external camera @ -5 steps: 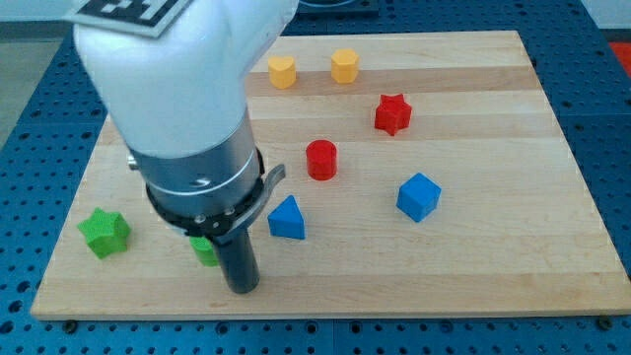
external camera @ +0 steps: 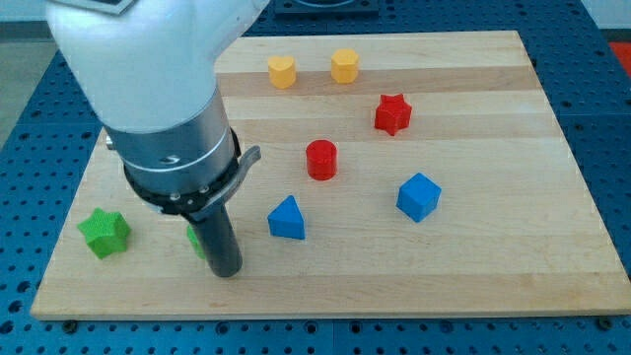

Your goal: Locate the arm to the bottom center of the board

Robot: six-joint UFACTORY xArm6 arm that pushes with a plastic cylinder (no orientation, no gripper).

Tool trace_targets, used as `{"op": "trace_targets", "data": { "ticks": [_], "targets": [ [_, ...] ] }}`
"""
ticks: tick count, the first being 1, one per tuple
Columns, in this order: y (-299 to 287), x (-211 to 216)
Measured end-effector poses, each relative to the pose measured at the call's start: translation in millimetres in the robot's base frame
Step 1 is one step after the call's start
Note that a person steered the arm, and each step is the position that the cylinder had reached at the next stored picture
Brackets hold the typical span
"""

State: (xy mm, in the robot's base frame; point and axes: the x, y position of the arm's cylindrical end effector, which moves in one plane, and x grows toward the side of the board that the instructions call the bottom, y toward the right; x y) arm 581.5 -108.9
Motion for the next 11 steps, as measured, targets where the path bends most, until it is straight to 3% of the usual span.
{"op": "trace_targets", "data": {
  "ticks": [2,6,8,11],
  "targets": [
    [-6,36],
    [72,35],
    [69,33],
    [65,-50]
  ]
}}
